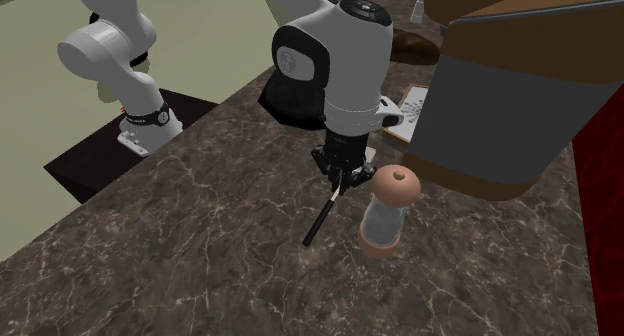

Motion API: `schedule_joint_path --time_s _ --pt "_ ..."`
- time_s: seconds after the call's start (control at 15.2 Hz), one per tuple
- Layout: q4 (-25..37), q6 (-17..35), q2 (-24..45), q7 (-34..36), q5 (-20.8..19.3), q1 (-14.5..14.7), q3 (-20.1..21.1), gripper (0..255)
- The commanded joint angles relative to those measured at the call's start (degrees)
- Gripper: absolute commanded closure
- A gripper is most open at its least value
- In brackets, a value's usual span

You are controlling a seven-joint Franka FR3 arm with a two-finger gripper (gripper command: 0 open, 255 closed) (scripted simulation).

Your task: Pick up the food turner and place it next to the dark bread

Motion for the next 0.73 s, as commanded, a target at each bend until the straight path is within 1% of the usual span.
schedule_joint_path --time_s 0.0,0.07,0.66 --pt "0.0 0.0 0.0 0.0 0.0 0.0 0.0 255" --pt "0.0 0.0 0.0 0.0 0.0 0.0 0.0 255" --pt "3.2 -5.7 -2.6 0.2 -0.7 0.2 -0.4 255"
